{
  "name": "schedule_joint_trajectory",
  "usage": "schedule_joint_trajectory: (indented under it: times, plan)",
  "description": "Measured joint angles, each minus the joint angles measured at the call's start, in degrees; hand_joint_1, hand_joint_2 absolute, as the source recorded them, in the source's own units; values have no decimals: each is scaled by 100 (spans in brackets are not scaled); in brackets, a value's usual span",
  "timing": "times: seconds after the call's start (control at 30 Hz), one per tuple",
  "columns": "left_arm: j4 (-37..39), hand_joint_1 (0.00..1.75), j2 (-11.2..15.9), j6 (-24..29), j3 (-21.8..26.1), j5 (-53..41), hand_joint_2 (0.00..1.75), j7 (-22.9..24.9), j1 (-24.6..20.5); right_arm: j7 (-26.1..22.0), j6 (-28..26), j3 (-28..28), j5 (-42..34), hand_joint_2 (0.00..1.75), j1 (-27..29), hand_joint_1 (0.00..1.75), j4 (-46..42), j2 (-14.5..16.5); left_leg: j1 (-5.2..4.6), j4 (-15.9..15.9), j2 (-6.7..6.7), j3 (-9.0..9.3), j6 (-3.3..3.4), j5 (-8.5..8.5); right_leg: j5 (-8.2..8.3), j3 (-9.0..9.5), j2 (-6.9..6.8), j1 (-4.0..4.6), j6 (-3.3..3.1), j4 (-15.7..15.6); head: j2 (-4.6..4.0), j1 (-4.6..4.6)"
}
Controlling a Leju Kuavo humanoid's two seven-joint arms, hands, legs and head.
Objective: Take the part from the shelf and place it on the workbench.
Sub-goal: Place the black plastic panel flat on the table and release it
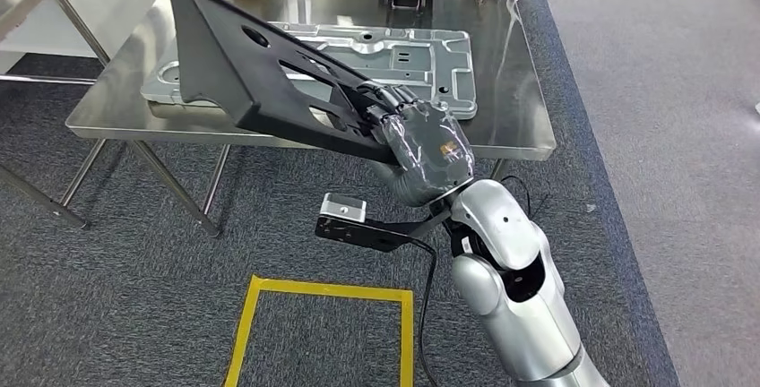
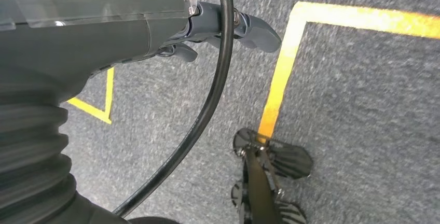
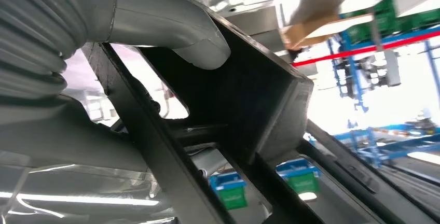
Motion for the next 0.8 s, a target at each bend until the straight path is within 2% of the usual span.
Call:
schedule_joint_trajectory:
  times: [0.07, 0.1, 0.13, 0.2, 0.23, 0.27, 0.3, 0.37, 0.4, 0.43, 0.47, 0.53, 0.6, 0.63, 0.73, 0.77, 0.8]
  plan:
    - [2, 0, -4, -1, 0, 0, 175, -1, 0, 4, 1, 0, 0, 175, -3, 175, 2, 4, 12, 50, 15, 11, -59, -57, -18, 71, -4, -28, -66, -48, 0, 0]
    - [3, 0, -7, -1, 0, 0, 175, -2, -3, 4, 1, 0, 0, 175, -9, 175, 3, 7, 17, 208, 26, -47, -83, -139, -29, 121, -9, -46, -101, -75, 0, 0]
    - [4, 0, -10, -2, 0, 1, 175, -2, -3, 3, 3, 0, 0, 175, -13, 175, 4, 9, 24, 486, 36, -175, -102, -263, -49, 172, -16, -53, -131, -92, 0, -1]
    - [4, 0, -10, -2, 0, 2, 175, -2, 6, 3, 7, 0, 0, 175, -13, 175, 15, 9, 27, 1267, 44, -600, -131, -540, -109, 246, -23, -44, -162, -93, 0, -2]
    - [4, 0, -9, -2, 0, 3, 175, -2, 15, 3, 9, 0, 0, 175, -7, 175, 23, 8, 27, 1557, 44, -795, -139, -582, -145, 287, -21, -40, -163, -92, 0, -2]
    - [4, 0, -9, -3, 0, 4, 175, -1, 23, 3, 13, 0, 0, 175, -2, 175, 30, 8, 27, 1656, 45, -907, -140, -510, -184, 333, -18, -39, -159, -91, 0, -2]
    - [4, 0, -10, -3, 0, 4, 175, -1, 27, 3, 15, 1, 0, 175, 1, 175, 34, 7, 27, 1513, 45, -900, -134, -319, -228, 391, -15, -39, -151, -91, 0, -2]
    - [4, 0, -9, -4, 0, 5, 175, -1, 31, 3, 19, 1, 1, 175, 2, 175, 37, 7, 24, 785, 54, -641, -100, 173, -330, 522, -11, -38, -115, -91, 0, 0]
    - [5, 0, -8, -4, 0, 5, 175, -1, 31, 4, 19, 1, 1, 175, -4, 175, 38, 7, 10, 434, 56, -492, -77, 313, -379, 569, -8, -28, -85, -86, 0, 0]
    - [5, 0, -7, -3, 0, 5, 175, -1, 26, 4, 19, 1, 2, 175, -10, 175, 39, 7, -4, 219, 58, -396, -49, 367, -413, 595, -6, -19, -52, -89, 0, 0]
    - [5, 0, -7, 10, 0, 3, 175, 13, 24, 6, 18, 1, -5, 175, -13, 175, 40, 7, -16, 129, 57, -352, -18, 338, -431, 607, -5, -7, -18, -87, 0, -1]
    - [5, 0, -5, 84, 0, -28, 175, 115, 22, 9, -3, 1, -52, 175, 7, 175, 40, 7, -17, 88, 45, -319, 50, 291, -434, 611, -6, 0, 33, -70, 0, -1]
    - [4, 0, 3, 167, 0, -73, 175, 256, 41, -11, -66, -2, -124, 175, 78, 175, 54, 3, -2, 48, 36, -243, 124, 251, -475, 501, -6, -10, 71, 184, 0, 1]
    - [3, 0, 9, 180, 0, -89, 175, 298, 49, -25, -106, -4, -146, 175, 118, 175, 67, -3, 4, 34, 34, -203, 158, 230, -549, 342, -7, -15, 91, 454, 0, 0]
    - [0, 0, 21, 62, 1, -52, 175, 234, 63, -80, -175, -8, -82, 175, 210, 175, 127, -38, -15, 28, 28, -123, 213, 138, -884, -384, -7, -17, 130, 1437, 0, 0]
    - [0, 0, 22, 1, 1, -23, 175, 170, 67, -86, -157, -7, -22, 175, 217, 175, 145, -50, -25, 28, 22, -80, 217, 98, -869, -546, -7, -15, 124, 1549, 0, 0]
    - [0, 0, 21, -44, 2, 3, 175, 110, 69, -74, -119, -5, 39, 175, 203, 175, 157, -60, -37, 28, 14, -22, 218, 55, -720, -598, -6, -9, 105, 1451, 0, 1]
